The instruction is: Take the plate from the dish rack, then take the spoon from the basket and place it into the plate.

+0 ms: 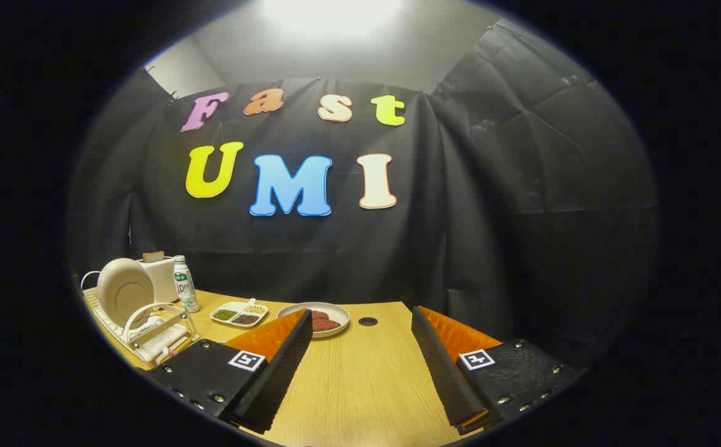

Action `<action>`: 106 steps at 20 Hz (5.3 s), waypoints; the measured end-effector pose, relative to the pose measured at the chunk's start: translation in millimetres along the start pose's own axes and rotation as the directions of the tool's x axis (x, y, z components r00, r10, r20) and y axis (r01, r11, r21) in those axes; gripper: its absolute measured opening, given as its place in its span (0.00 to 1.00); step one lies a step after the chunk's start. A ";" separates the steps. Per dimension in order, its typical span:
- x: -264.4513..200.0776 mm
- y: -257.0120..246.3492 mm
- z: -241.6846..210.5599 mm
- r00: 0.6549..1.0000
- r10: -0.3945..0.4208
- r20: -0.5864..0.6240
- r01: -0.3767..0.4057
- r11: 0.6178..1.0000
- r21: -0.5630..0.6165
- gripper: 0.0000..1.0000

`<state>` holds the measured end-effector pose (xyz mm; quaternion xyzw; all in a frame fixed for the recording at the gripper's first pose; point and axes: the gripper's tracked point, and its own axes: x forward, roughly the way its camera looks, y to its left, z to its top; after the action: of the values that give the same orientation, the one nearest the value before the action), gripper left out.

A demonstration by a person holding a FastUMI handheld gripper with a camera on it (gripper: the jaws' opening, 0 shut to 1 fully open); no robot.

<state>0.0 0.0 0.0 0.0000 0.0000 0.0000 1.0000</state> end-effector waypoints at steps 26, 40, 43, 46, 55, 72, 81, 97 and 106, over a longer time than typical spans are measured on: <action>-82.4 334.3 73.8 0.973 0.061 -0.224 -0.069 0.997 -0.028 0.80; -9.7 412.7 -6.5 0.901 -0.113 -0.420 0.004 0.968 -0.251 0.65; -1.1 417.0 -9.6 0.896 -0.120 -0.427 -0.014 0.955 -0.296 0.38; -1.2 414.6 -5.2 0.892 -0.166 -0.420 0.007 0.935 -0.353 0.21; 10.1 412.2 5.4 0.878 -0.319 -0.358 0.054 0.808 -0.587 0.00; 2.0 438.6 67.6 0.924 -0.339 -0.175 0.074 0.608 -0.790 0.00; -66.3 416.5 85.8 0.921 -0.340 -0.190 0.097 0.673 -0.734 0.00; -194.9 409.0 32.3 0.912 -0.300 -0.280 0.009 0.697 -0.717 0.00; -212.9 394.6 -33.6 0.846 -0.317 -0.428 -0.027 0.777 -0.628 0.00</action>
<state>-212.9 394.6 -33.6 -0.3238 0.2656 -0.0804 0.9045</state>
